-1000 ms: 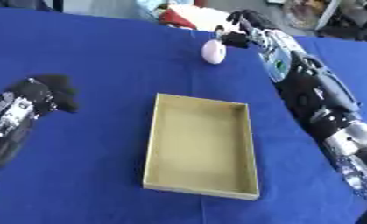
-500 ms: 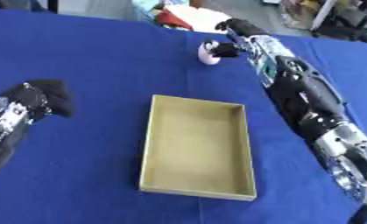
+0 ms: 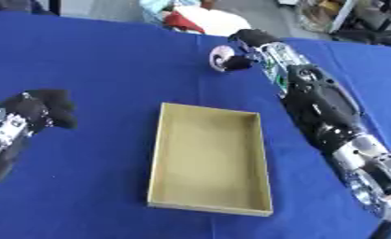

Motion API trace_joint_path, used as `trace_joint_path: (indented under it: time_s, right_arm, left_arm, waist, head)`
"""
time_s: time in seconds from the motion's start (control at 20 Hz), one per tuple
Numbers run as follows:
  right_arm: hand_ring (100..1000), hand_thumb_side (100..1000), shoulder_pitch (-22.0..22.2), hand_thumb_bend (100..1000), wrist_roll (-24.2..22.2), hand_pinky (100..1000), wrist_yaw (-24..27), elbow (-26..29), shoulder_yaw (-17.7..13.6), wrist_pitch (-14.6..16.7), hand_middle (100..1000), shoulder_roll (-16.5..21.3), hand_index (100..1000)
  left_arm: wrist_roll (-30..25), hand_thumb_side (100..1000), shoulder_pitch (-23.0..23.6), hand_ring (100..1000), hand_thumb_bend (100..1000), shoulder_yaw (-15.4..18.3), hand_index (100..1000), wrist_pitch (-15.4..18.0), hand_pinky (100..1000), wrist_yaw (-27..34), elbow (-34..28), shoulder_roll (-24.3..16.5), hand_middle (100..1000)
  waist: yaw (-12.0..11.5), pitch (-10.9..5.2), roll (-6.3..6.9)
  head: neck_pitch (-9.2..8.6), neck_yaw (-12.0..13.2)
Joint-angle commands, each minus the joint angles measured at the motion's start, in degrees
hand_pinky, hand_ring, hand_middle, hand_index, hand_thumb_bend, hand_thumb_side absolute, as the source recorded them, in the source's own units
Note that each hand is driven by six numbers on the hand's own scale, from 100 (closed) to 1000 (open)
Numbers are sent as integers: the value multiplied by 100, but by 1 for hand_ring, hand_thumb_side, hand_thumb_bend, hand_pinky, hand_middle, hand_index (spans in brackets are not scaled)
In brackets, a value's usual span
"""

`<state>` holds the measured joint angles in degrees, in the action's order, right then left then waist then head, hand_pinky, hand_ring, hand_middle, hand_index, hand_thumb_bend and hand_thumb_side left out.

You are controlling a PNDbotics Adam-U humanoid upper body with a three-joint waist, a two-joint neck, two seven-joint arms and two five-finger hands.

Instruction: Pick up objects on the table and place them in the box.

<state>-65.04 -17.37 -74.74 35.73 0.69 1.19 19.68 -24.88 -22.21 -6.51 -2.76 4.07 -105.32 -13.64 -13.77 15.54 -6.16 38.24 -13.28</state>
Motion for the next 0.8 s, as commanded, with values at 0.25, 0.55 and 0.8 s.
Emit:
trace_joint_path:
  time_s: [0.25,0.55,0.8]
  right_arm:
    - [814,326,-84,100,-319,808,-304,87,-74,38,890,85,716]
    - [780,207,-100,100,8,772,12,301,-66,134,821,118,470]
    - [743,161,-138,100,457,734,501,782,88,438,740,220,354]
  left_arm:
    - [-33,825,-74,642,100,-4,818,10,696,-66,-52,-6,657]
    - [-27,826,-47,644,100,2,818,4,696,-88,-33,-4,659]
    - [0,821,6,647,100,40,817,12,697,-91,-25,-32,660]
  waist:
    - [22,-76,31]
    - [75,-117,42]
    - [156,-194,66]
  head:
    - [-32,3]
    - [-3,30]
    - [41,81]
